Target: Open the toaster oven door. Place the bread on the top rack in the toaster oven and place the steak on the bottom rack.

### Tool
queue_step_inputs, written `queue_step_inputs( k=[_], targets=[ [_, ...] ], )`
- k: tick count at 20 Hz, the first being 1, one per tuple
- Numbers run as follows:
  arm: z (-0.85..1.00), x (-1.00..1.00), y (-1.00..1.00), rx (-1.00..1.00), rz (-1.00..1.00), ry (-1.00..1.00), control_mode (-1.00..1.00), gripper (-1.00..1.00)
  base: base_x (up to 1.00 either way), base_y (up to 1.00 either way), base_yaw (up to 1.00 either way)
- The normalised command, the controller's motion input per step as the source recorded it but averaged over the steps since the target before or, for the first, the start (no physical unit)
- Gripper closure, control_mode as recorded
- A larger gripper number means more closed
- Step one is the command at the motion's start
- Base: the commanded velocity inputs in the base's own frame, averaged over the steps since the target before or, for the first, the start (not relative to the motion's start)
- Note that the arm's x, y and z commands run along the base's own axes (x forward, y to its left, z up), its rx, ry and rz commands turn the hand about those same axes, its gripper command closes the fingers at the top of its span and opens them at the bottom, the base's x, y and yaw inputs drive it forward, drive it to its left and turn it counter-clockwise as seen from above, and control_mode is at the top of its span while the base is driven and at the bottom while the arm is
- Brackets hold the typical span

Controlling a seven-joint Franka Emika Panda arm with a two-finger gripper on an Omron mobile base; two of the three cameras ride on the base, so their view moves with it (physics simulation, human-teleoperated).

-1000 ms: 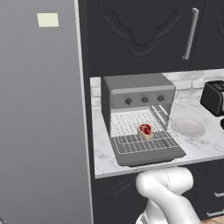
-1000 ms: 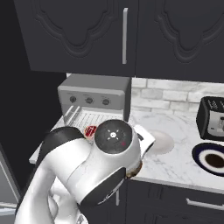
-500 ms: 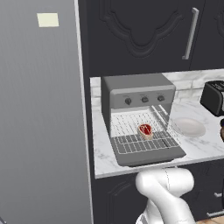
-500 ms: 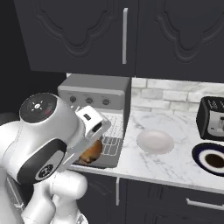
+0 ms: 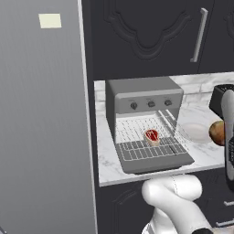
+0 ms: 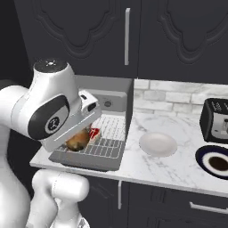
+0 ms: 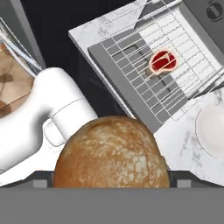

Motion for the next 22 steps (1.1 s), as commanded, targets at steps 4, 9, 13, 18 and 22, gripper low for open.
queue_step_inputs(
  k=[4, 9, 13, 18, 22],
  targets=[
    [-0.46, 0.23, 0.00, 0.27, 0.23, -0.04, -1.00, 1.00, 0.00, 0.00, 0.00],
    [-0.70, 0.08, 0.00, 0.32, 0.21, -0.41, -1.00, 1.00, 0.00, 0.00, 0.00],
    [-0.39, 0.31, 0.00, 0.31, 0.12, -0.34, -1.00, 1.00, 0.00, 0.00, 0.00],
    [-0.24, 0.20, 0.17, 0.18, 0.03, -0.34, -1.00, 1.00, 0.00, 0.00, 0.00],
    [0.00, 0.29, 0.20, 0.00, -0.10, -0.08, -1.00, 1.00, 0.00, 0.00, 0.00]
  ],
)
